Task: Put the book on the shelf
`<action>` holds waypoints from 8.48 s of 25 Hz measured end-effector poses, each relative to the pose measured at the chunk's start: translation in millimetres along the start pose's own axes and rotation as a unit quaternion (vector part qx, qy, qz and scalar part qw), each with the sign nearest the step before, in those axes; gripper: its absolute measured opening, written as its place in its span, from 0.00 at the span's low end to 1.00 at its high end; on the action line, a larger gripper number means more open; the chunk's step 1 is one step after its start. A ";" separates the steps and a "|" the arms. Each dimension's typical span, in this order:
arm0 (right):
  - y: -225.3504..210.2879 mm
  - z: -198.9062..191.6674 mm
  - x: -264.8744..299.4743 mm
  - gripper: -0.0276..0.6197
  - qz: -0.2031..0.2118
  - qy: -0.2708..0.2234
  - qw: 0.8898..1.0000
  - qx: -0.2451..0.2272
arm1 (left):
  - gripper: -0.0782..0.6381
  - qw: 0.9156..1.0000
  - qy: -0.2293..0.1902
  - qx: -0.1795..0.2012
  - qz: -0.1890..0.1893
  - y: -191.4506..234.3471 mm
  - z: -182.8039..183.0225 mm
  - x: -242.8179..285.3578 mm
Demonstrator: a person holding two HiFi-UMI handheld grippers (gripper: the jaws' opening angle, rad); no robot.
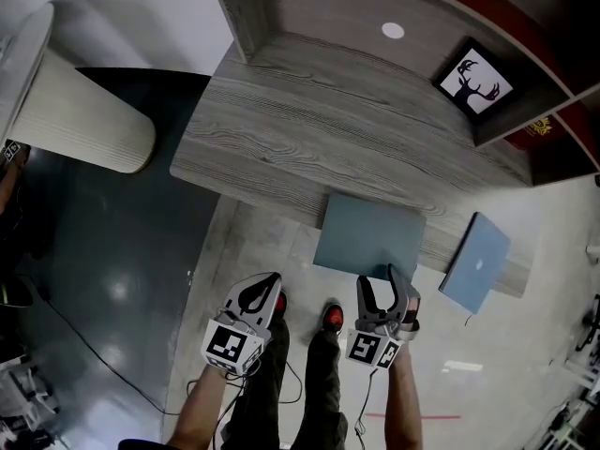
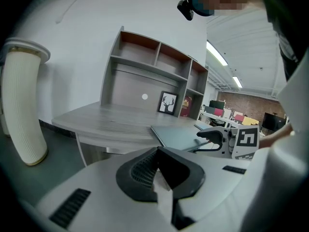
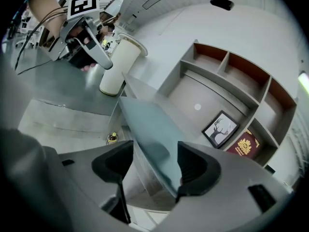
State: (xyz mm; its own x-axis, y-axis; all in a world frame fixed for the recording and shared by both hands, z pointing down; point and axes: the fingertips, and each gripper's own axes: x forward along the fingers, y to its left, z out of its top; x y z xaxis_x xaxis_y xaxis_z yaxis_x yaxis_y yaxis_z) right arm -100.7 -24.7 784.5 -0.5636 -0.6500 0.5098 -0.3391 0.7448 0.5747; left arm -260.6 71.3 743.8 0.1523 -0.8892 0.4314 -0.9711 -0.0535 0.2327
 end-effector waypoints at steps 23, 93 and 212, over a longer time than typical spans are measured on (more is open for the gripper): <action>-6.1 -12.4 13.3 0.35 -0.082 0.096 0.989 -0.075 | 0.12 1.000 0.008 -0.001 0.013 3.9 -8.9 -16.0; -312.4 96.9 -244.4 0.15 -0.146 -0.217 0.915 0.307 | 0.12 0.981 -0.170 0.092 0.004 -198.4 300.7 -64.5; -402.5 85.3 -231.9 0.09 -0.277 -0.175 0.889 0.320 | 0.12 0.967 -0.138 0.146 -0.158 -231.0 374.8 65.5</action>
State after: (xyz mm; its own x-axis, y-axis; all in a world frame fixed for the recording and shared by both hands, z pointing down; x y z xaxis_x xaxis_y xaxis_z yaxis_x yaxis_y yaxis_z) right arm 102.2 -160.8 380.4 -0.3377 -0.9407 -0.0324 -0.9338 0.3305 0.1370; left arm -95.3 -144.9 391.6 0.4342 -0.8928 0.1198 -0.9007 -0.4325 0.0410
